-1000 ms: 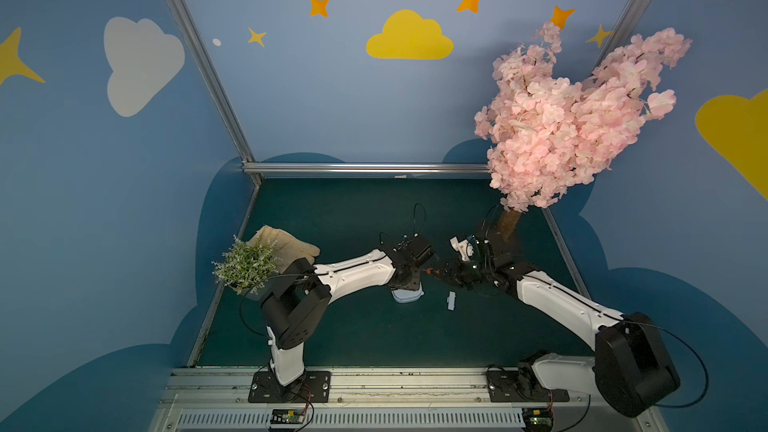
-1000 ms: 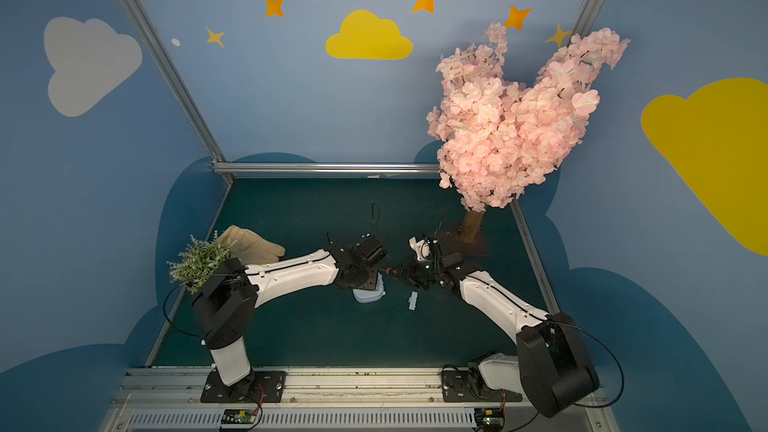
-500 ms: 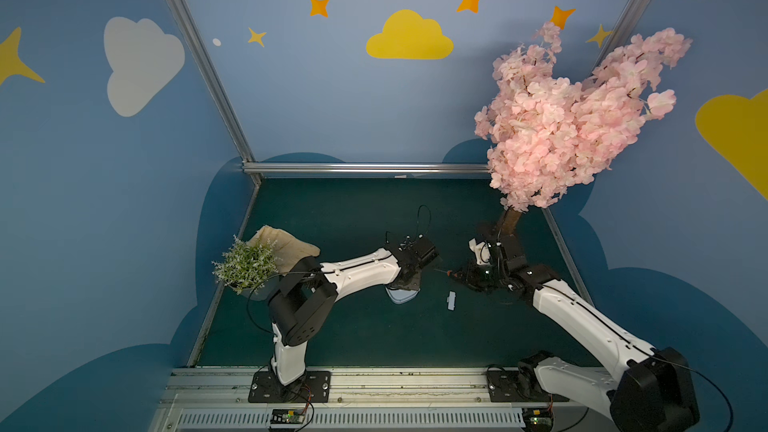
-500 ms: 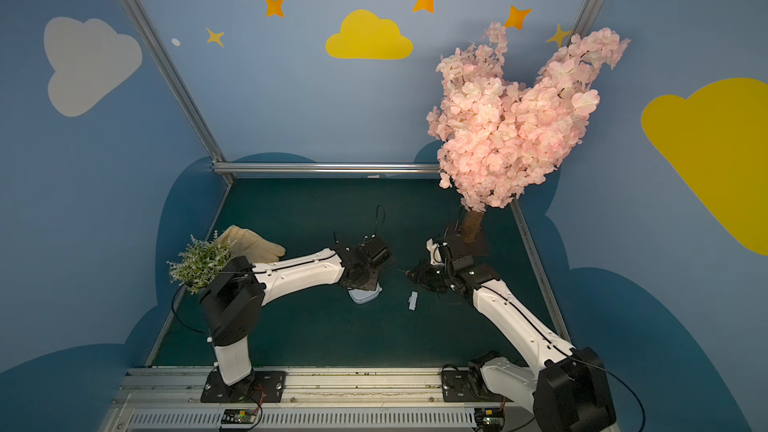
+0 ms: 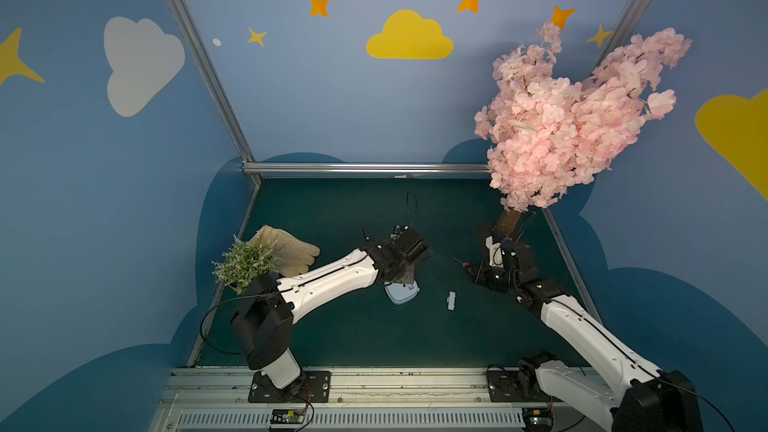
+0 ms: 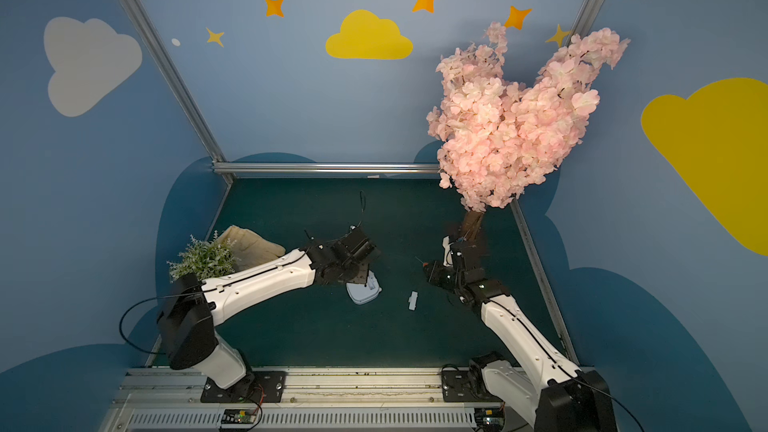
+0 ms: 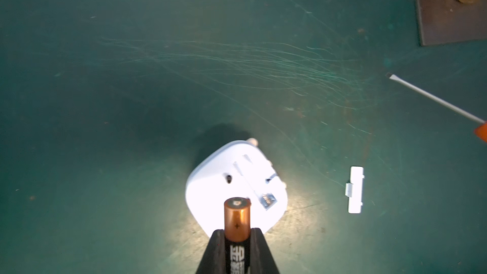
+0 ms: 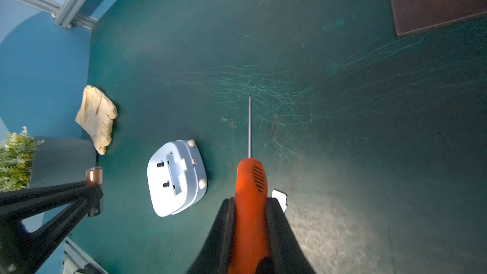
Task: Remove the battery from the alarm
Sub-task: Place the screwdriver at the center of the board.
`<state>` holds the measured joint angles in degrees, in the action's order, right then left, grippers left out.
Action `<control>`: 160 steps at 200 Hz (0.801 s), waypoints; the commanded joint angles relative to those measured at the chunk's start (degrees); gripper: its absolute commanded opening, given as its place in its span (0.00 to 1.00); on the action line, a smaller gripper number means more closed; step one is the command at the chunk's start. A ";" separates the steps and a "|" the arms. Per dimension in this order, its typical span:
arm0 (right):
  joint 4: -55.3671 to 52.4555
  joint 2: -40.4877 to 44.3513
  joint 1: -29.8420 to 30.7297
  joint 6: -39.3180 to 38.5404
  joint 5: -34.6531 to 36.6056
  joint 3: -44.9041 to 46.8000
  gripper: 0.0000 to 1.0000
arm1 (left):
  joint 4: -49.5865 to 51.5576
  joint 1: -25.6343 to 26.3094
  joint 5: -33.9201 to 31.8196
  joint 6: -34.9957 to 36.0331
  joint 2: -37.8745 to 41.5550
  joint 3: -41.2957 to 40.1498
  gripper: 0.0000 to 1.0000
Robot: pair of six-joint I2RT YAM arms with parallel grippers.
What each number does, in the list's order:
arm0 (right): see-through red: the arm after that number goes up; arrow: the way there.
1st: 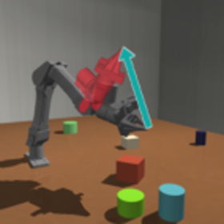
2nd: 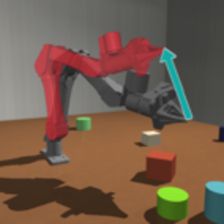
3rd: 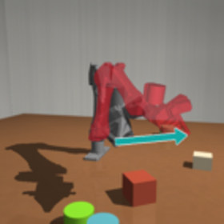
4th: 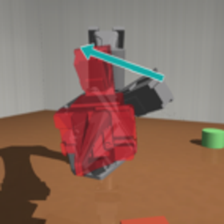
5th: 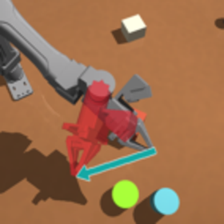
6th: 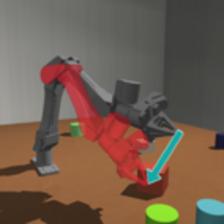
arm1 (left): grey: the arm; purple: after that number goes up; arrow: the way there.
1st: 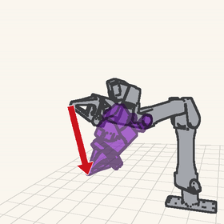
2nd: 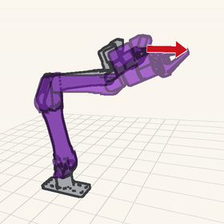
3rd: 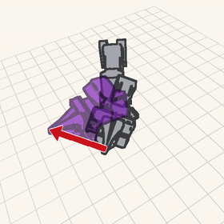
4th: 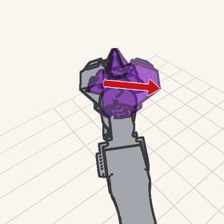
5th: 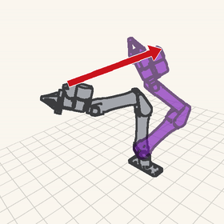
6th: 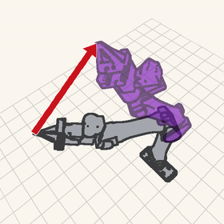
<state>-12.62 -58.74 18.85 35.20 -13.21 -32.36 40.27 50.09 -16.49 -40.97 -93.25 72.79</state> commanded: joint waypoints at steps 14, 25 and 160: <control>15.53 -5.90 -6.33 5.14 -9.36 2.55 0.04 | -0.45 -6.21 0.49 -0.35 4.06 -7.00 0.17; 16.67 -8.54 -7.83 5.40 -11.37 2.26 0.13 | -1.67 -8.30 1.86 -0.34 4.96 -9.03 0.17; -16.54 -8.76 -11.84 -8.93 -5.13 -5.87 0.76 | -9.25 -18.44 11.61 -0.48 5.02 -20.44 0.43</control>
<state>-18.20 -70.28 7.22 30.28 -21.32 -35.83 31.03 32.12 -6.11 -41.43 -89.30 53.12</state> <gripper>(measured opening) 0.752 0.371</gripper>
